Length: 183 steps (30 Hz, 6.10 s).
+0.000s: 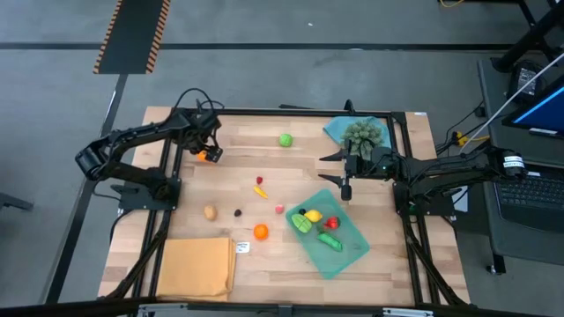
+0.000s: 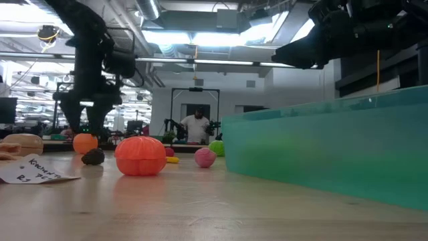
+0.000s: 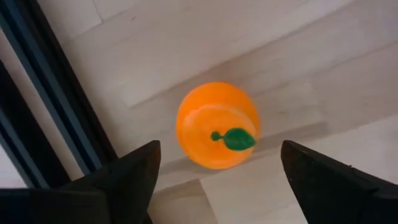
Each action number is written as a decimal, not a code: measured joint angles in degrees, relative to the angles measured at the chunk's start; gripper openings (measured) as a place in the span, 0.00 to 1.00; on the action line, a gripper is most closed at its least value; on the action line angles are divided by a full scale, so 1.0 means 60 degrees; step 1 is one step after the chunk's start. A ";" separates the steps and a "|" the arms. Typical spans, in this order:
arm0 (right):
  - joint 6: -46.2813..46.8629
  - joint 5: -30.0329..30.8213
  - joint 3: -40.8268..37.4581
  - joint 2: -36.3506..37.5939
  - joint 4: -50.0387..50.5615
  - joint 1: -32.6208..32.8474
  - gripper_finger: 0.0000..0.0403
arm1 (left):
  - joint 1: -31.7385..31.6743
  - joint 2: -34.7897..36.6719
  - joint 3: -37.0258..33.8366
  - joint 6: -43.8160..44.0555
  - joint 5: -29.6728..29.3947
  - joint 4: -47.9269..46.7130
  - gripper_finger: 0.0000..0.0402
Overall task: Pick and placing Produce into tupperware
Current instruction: Put the orange into the green bin
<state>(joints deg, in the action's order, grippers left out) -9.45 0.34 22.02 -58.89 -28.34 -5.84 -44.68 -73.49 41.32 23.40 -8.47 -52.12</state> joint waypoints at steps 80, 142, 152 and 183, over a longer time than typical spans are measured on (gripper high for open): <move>0.0552 -0.0001 0.0000 0.0000 -0.0018 0.0002 0.61 | 0.0092 0.0174 -0.1320 -0.2170 0.1343 0.2994 0.60; 0.6521 -0.0957 0.3096 -0.4065 -0.0777 -0.0322 0.61 | 0.5481 -0.1759 0.3786 -0.5527 -0.0168 0.2786 0.60; 0.7299 -0.1011 0.3534 -0.4781 -0.0869 -0.0592 0.61 | 0.5827 -0.1741 0.3793 -0.5528 -0.0174 0.2920 0.60; 0.7009 -0.2338 0.3523 -0.5646 -0.2255 -0.0712 0.61 | 0.6042 -0.1730 0.4172 -0.5421 -0.0181 0.2655 0.60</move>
<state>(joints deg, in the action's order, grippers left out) 32.60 -13.68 43.16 -92.77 -41.87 -10.11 -8.43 -83.88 66.35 -9.13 -9.56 -36.19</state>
